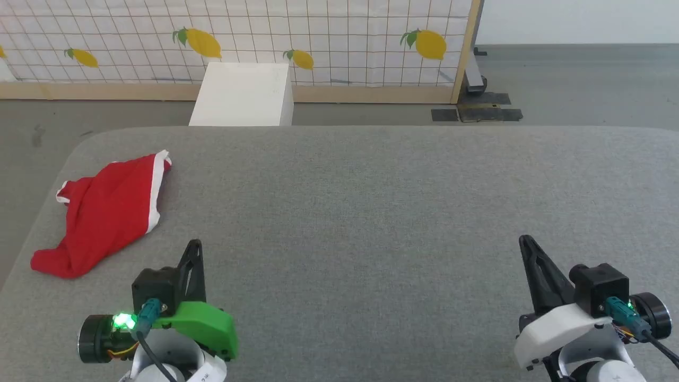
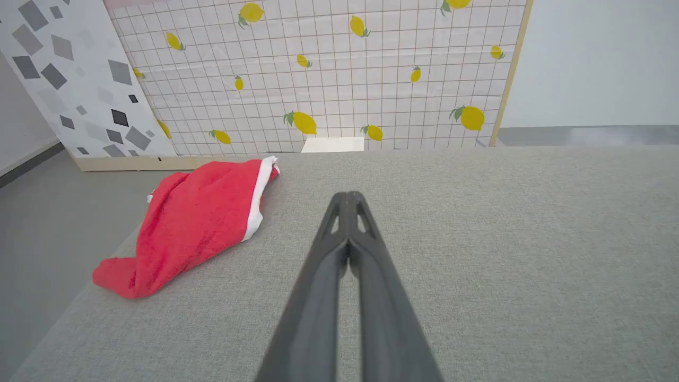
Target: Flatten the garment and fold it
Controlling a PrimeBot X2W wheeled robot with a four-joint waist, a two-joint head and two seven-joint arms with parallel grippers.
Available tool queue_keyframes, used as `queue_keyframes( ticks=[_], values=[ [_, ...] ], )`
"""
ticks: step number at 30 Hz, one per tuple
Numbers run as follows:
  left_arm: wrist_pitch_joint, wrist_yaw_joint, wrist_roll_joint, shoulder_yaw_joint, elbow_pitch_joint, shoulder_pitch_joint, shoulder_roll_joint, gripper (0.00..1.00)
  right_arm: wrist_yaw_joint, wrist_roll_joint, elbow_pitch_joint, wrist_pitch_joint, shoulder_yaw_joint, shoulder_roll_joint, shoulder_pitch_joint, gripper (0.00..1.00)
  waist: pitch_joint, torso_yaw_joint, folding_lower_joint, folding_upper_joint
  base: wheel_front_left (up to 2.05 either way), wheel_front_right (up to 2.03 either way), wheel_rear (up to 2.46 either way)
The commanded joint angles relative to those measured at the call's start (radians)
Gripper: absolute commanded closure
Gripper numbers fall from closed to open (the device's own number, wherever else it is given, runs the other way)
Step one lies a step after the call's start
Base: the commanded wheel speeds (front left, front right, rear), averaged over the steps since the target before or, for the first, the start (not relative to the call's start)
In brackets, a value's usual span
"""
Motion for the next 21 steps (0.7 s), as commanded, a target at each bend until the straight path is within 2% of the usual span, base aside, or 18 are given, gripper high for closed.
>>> queue_keyframes(
  ticks=[1,21],
  values=[
    [0.001,-0.001,0.01,0.003,-0.002,0.012,-0.005,1.0,-0.001,-0.006,0.002,0.003,0.001,0.003,-0.019,1.0,0.0,0.0,0.0,0.0,0.0,0.0,0.0],
    [0.001,-0.001,0.01,0.003,-0.002,0.012,-0.005,1.0,-0.001,-0.006,0.002,0.003,0.001,0.003,-0.019,1.0,0.0,0.0,0.0,0.0,0.0,0.0,0.0]
  ],
)
